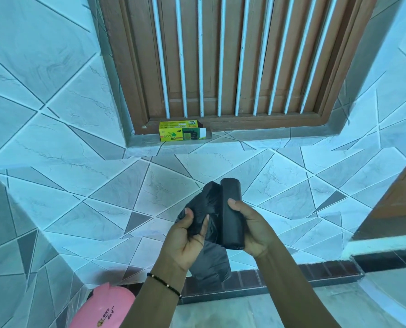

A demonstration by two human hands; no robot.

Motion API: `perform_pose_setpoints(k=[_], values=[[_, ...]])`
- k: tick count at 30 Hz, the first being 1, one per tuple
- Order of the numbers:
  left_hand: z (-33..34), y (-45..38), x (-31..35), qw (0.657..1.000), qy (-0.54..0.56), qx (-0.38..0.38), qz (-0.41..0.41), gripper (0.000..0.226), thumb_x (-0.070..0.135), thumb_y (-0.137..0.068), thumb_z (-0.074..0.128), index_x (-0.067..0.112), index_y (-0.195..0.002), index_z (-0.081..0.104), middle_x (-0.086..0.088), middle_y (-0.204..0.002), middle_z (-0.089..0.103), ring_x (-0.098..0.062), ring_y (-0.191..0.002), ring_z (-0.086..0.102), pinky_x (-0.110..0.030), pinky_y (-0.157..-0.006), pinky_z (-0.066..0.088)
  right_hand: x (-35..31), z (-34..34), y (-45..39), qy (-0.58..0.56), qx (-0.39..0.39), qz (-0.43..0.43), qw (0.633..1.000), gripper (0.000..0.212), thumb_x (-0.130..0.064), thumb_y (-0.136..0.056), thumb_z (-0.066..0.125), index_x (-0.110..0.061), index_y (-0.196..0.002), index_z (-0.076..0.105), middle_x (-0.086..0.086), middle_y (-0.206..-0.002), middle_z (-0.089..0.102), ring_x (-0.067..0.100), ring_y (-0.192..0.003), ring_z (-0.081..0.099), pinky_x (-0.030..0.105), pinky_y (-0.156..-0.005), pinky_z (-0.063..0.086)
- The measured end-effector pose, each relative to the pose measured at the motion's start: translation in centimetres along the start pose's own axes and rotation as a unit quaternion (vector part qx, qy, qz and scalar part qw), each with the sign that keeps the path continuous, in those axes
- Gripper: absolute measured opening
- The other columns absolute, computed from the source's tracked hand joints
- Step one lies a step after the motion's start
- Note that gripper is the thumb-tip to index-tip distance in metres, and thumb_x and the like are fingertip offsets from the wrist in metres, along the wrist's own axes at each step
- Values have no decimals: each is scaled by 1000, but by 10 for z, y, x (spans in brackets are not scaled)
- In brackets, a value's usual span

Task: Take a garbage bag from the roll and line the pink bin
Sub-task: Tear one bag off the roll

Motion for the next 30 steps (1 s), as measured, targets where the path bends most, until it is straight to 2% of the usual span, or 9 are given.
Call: perform_pose_setpoints(k=[6,10,13,17,19,21,25,28,30], values=[[-11,1,17,995,-78,1,-55,24,16,-88,56,-2,-103,59,-22,-106,68,-35,-84,71,-45,-65,60,-8,-11,-3,102,31,-31,994,44,-21,-68,70,3,-104,62,20,-94,65,29,-80,63,38,-73,56],[-38,0,28,982,-83,159,-57,34,14,-92,55,-1,-122,49,-21,-124,55,-32,-106,58,-45,-94,49,-20,-19,-3,125,52,-46,990,47,-17,-68,74,4,-107,59,23,-99,60,32,-85,59,44,-81,52],[-41,0,29,938,-249,241,5,54,18,-89,60,6,-137,39,-14,-148,35,-30,-136,34,-44,-111,27,-26,-20,-5,171,27,-22,985,50,-22,-64,75,1,-105,60,21,-100,60,31,-85,59,42,-80,51],[-17,-6,27,874,-473,60,91,68,32,-84,66,19,-142,34,3,-148,37,-20,-138,32,-36,-109,23,-31,-11,-8,242,-47,38,968,56,-27,-56,77,1,-101,62,19,-91,64,29,-76,63,38,-71,54],[-6,-11,29,856,-509,-73,52,84,47,-71,74,28,-143,33,9,-149,38,-13,-139,30,-32,-109,14,-33,-6,-8,252,-98,58,961,55,-26,-52,82,0,-97,64,17,-86,67,28,-73,65,35,-66,55],[-2,-15,32,832,-530,-164,-14,88,56,-61,78,28,-137,43,5,-140,52,-17,-134,42,-36,-113,21,-37,-4,-8,260,-136,67,954,59,-32,-47,89,-2,-93,67,14,-83,69,26,-72,67,33,-66,55],[4,-10,36,783,-593,-186,-17,65,53,-46,87,16,-98,72,-5,-102,73,-21,-95,66,-32,-88,50,-47,-5,-10,310,-132,78,938,48,-27,-55,81,-2,-92,65,13,-81,67,25,-69,65,32,-64,54],[5,-7,36,784,-601,-155,4,53,38,-52,86,9,-94,73,-11,-100,74,-25,-90,67,-39,-92,51,-52,-7,-9,324,-100,91,936,29,-20,-62,73,-3,-83,63,12,-72,66,24,-59,64,32,-58,54],[7,-5,36,783,-603,-151,-9,48,32,-55,84,8,-95,73,-11,-101,74,-24,-90,68,-37,-93,51,-53,-6,-8,339,-93,98,931,36,-21,-58,75,-2,-85,61,14,-73,64,25,-59,63,33,-57,55]])
Point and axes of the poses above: each hand's wrist, its own y-axis away from the middle knuckle, its own z-axis out of the palm, x = y × z, the point moved 1 cm from there along -y, towards the middle knuckle
